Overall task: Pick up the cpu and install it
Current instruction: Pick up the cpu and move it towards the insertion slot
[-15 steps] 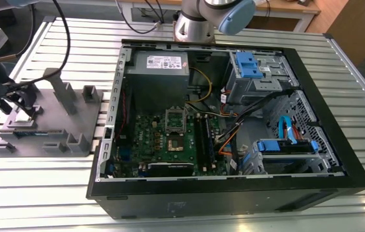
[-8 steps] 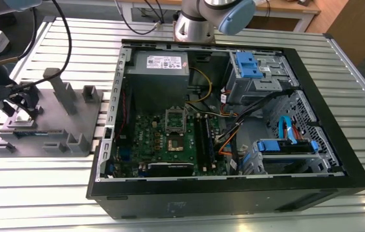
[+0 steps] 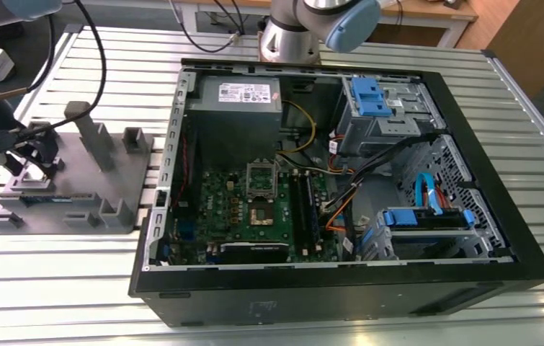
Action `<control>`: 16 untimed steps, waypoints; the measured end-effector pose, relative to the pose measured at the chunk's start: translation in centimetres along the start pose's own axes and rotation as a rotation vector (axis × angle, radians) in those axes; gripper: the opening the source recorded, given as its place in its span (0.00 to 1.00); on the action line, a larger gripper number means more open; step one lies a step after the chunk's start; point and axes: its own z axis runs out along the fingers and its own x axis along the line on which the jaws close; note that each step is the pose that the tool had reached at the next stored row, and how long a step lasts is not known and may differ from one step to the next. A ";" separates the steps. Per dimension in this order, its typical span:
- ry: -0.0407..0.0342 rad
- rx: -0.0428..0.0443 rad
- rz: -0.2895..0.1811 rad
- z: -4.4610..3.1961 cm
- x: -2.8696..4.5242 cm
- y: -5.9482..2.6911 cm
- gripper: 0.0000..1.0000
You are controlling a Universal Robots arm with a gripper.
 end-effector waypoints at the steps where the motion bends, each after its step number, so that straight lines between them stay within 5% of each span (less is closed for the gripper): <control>1: -0.0001 0.0000 0.000 0.03 0.00 0.00 0.58; 16: 0.0006 -0.0011 -0.021 0.53 0.05 0.16 0.58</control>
